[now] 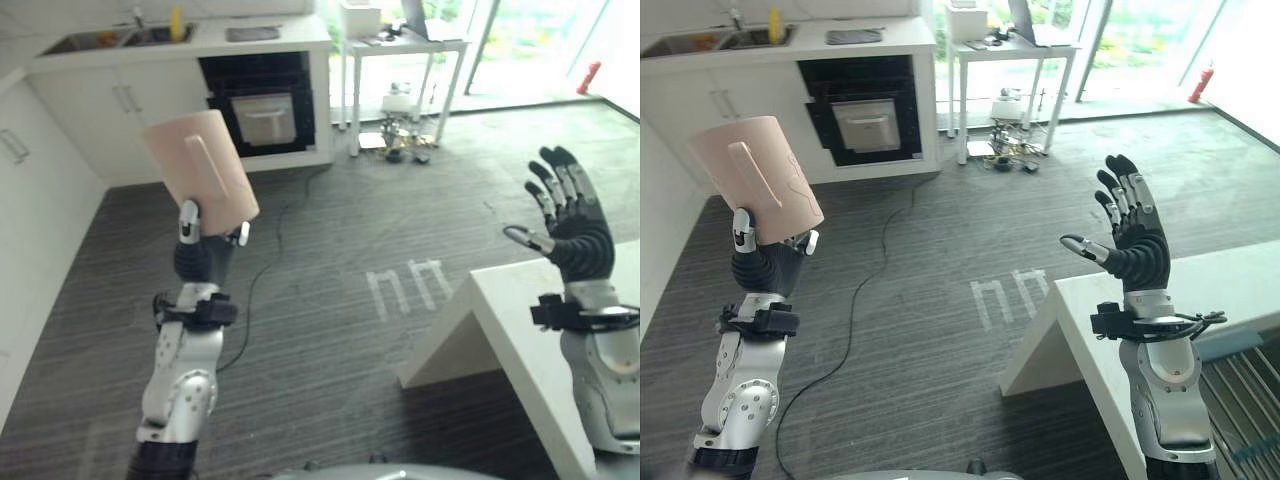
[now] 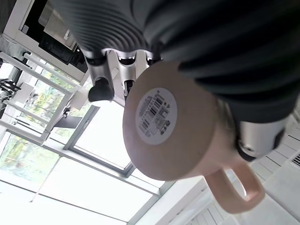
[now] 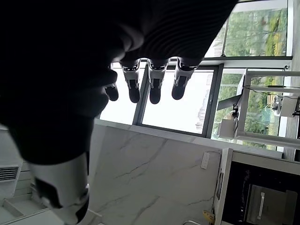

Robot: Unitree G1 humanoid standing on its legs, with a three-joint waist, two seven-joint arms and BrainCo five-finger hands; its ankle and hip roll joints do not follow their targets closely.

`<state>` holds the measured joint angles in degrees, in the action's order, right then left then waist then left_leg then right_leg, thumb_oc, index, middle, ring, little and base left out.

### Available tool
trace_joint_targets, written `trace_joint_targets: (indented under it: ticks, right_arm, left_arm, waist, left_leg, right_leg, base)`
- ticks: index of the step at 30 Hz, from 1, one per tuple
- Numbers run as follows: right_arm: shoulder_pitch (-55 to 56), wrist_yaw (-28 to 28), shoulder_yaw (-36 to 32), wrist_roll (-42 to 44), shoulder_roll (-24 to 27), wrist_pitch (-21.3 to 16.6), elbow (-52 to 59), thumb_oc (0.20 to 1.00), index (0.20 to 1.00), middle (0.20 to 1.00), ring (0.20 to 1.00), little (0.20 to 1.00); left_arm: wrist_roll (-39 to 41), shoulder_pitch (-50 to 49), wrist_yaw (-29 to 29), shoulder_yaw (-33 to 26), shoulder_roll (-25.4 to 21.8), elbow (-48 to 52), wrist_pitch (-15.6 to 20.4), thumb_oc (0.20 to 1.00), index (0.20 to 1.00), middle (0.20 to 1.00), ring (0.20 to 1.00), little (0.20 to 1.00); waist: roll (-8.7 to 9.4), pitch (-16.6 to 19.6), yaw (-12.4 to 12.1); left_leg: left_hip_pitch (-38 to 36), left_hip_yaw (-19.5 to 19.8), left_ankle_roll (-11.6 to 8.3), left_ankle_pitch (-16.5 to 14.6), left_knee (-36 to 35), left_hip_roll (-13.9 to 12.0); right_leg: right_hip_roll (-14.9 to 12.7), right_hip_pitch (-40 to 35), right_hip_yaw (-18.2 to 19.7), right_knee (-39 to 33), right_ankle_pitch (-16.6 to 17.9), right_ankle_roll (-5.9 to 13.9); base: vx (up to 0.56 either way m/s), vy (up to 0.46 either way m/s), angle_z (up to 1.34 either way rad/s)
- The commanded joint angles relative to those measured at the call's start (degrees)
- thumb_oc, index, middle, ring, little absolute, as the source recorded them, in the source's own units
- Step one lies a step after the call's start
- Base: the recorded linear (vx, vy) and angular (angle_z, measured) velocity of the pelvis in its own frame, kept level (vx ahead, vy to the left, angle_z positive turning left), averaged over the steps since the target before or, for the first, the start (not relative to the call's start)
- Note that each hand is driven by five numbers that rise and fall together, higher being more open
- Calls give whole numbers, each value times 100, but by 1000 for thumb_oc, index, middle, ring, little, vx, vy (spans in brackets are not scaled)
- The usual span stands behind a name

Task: Place the dishes in the dishwasher.

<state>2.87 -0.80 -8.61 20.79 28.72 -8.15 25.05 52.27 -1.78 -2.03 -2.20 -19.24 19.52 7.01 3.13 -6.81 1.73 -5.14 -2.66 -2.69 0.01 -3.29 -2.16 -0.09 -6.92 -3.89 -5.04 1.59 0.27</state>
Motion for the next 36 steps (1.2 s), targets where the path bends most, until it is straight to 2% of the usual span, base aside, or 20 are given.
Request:
trace_joint_targets:
  ticks: [1,2,3,5,6,11,15,16,17,21,26,27,28,30,31,33,34,35,36]
  right_arm:
    - [-198,-136,-214,-91,174,-408,173,1000,1000,1000,1000,1000]
    - [-238,-84,-285,-4,256,-438,169,1000,1000,1000,1000,1000]
    - [-238,61,-383,92,327,-482,191,1000,1000,1000,1000,1000]
    - [-190,141,-407,91,302,-551,185,1000,1000,1000,1000,1000]
    - [-154,169,-368,30,179,-637,140,1000,1000,1000,1000,1000]
    - [-365,-19,-257,-69,69,-573,47,1000,1000,1000,1000,1000]
    - [-422,128,-147,-79,3,-441,144,1000,1000,1000,1000,1000]
    - [-423,164,-133,-63,4,-446,155,1000,1000,1000,1000,1000]
    - [-260,15,-111,195,-49,-596,-48,1000,1000,1000,1000,1000]
    - [-316,251,-57,353,-23,-569,-73,1000,1000,1000,1000,1000]
    - [-171,476,-189,400,63,-560,-44,1000,1000,1000,1000,1000]
    - [-105,634,-290,566,112,-559,-14,1000,1000,1000,1000,1000]
    - [-98,652,-300,582,114,-565,-11,1000,1000,1000,1000,1000]
    - [-120,703,-319,588,148,-699,-32,1000,1000,1000,1000,1000]
    - [-128,715,-317,573,141,-695,-37,1000,1000,1000,1000,1000]
    - [-207,707,-232,403,93,-686,-72,1000,1000,1000,1000,1000]
    - [-270,760,-135,398,225,-746,-184,1000,1000,1000,1000,1000]
    - [-270,825,-180,538,306,-840,-231,1000,1000,1000,1000,1000]
    - [-258,856,-216,581,329,-852,-224,1000,1000,1000,1000,1000]
  left_arm:
    - [171,398,-292,-4,-238,416,391,200,200,200,200,200]
    - [243,479,-224,24,-240,400,426,200,200,200,200,200]
    - [325,546,-216,-61,-264,328,505,200,200,200,200,200]
    - [401,576,-221,-146,-271,293,474,200,200,200,200,200]
    - [240,729,-239,-98,-216,175,461,200,200,200,200,200]
    - [36,892,-182,-77,-227,166,373,200,200,200,200,200]
    - [0,787,-136,-149,-246,211,316,200,200,200,200,200]
    - [6,764,-145,-165,-249,203,310,200,200,200,200,200]
    - [-42,768,-523,-213,-242,-5,657,200,200,200,200,200]
    - [-2,704,-477,-280,-291,25,729,200,200,200,200,200]
    - [58,547,-550,-370,-295,29,754,200,200,200,200,200]
    - [130,443,-584,-410,-302,54,797,200,200,200,200,200]
    - [134,433,-588,-409,-303,60,796,200,200,200,200,200]
    - [172,286,-635,-307,-197,166,743,200,200,200,200,200]
    - [166,289,-630,-304,-193,160,742,200,200,200,200,200]
    - [284,281,-692,-252,-211,85,797,200,200,200,200,200]
    - [422,185,-705,-242,-270,-20,990,200,200,200,200,200]
    - [487,111,-821,-248,-222,-136,999,200,200,200,200,200]
    - [498,85,-867,-258,-208,-150,994,200,200,200,200,200]
  waist:
    - [-14,-13,197]
    - [29,-9,263]
    - [-79,63,391]
    - [-211,141,456]
    - [-270,234,509]
    - [-253,327,400]
    - [-251,351,315]
    - [-237,357,302]
    - [-204,301,388]
    - [-208,381,365]
    - [-201,364,419]
    - [-150,247,448]
    - [-145,236,446]
    - [-4,-44,399]
    - [-8,-49,398]
    - [-75,-111,400]
    - [-232,-132,264]
    - [-272,-104,173]
    - [-281,-89,166]
  left_leg:
    - [106,-819,-188,158,939,-305]
    - [121,-972,-153,-2,1088,-390]
    - [-187,-1143,-34,-149,481,-338]
    - [-437,-1135,2,-47,-118,-252]
    - [-425,-1074,20,-137,-171,-176]
    - [-308,-914,90,-169,-171,-76]
    - [-304,-929,165,-206,-171,-37]
    - [-306,-930,180,-219,-171,-29]
    - [-125,-444,201,-105,-171,178]
    - [-197,-574,198,-146,-171,128]
    - [-316,-660,144,-119,-171,30]
    - [-264,-788,10,-31,374,-64]
    - [-210,-792,-9,-59,494,-84]
    - [919,-758,-260,522,2691,-410]
    - [964,-764,-265,529,2726,-433]
    - [1070,-1183,-293,609,1992,-713]
    - [922,-1171,-355,1164,-124,-716]
    - [1304,-913,-472,1334,-171,-844]
    - [1305,-937,-479,1352,-171,-864]
  right_leg:
    - [-90,-108,-87,117,-37,318]
    - [-179,-104,-204,103,-7,328]
    - [-220,-1,-323,240,-72,403]
    - [-251,76,-387,339,-99,484]
    - [-374,139,-509,329,11,596]
    - [-512,136,-757,64,144,654]
    - [-529,144,-802,89,125,657]
    - [-520,136,-791,89,110,650]
    - [-232,292,-190,275,17,553]
    - [-117,122,-110,62,21,484]
    - [66,116,60,204,-119,371]
    - [99,103,122,360,-202,279]
    - [105,109,124,379,-209,264]
    - [122,3,267,434,-198,15]
    - [130,0,271,431,-195,13]
    - [154,-162,171,236,-212,89]
    - [171,-480,161,4,-329,247]
    - [229,-695,166,5,-502,206]
    - [232,-733,147,13,-550,197]
  base:
    - [-158,53,107]
    - [-171,244,80]
    - [-143,327,50]
    - [-75,324,32]
    - [-70,251,10]
    - [-46,106,37]
    - [-2,59,23]
    - [8,37,-5]
    - [25,-74,-10]
    - [43,-133,-10]
    - [76,-202,-6]
    - [77,-247,-3]
    - [60,-335,1]
    - [61,-269,26]
    - [117,-114,25]
    - [327,168,-11]
    - [735,451,-12]
    - [751,468,-14]
    - [627,369,-12]
